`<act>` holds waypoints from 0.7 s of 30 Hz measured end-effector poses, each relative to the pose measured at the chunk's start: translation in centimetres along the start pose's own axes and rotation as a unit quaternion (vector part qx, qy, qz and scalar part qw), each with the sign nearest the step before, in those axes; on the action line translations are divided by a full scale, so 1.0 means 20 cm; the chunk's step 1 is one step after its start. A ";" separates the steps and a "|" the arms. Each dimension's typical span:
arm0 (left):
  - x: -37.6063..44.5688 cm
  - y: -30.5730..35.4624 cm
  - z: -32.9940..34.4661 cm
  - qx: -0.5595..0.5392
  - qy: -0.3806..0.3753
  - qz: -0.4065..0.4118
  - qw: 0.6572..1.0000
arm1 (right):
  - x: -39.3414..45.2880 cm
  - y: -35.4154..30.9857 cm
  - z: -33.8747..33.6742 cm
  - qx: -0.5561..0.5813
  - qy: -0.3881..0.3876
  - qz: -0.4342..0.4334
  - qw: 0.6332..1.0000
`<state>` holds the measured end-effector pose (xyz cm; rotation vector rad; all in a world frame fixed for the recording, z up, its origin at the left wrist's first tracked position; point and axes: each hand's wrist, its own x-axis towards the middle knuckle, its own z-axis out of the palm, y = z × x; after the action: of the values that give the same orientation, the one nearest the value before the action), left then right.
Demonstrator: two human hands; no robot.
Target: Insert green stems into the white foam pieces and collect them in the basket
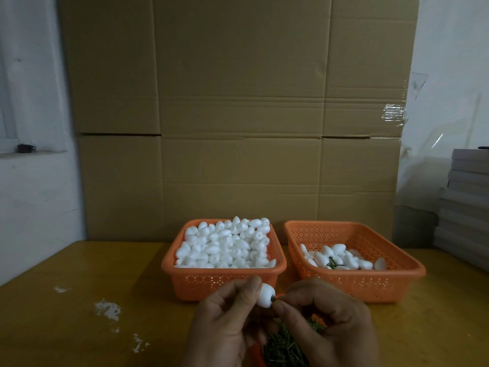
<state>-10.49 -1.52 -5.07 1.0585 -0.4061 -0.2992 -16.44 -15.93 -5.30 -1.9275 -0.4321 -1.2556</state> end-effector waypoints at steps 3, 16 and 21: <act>0.01 -0.01 -0.01 0.013 0.011 0.017 1.000 | 0.00 -0.01 0.01 0.009 -0.002 0.015 1.000; -0.02 -0.04 -0.02 0.112 -0.034 0.118 0.986 | -0.02 -0.05 0.02 0.028 -0.016 0.108 0.994; -0.05 0.00 -0.02 0.216 -0.047 0.196 0.955 | -0.05 -0.06 0.03 0.067 -0.015 0.140 0.988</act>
<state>-11.09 -0.77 -5.46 1.3623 -0.7796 0.1022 -17.24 -14.51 -5.72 -1.8209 -0.2433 -0.9926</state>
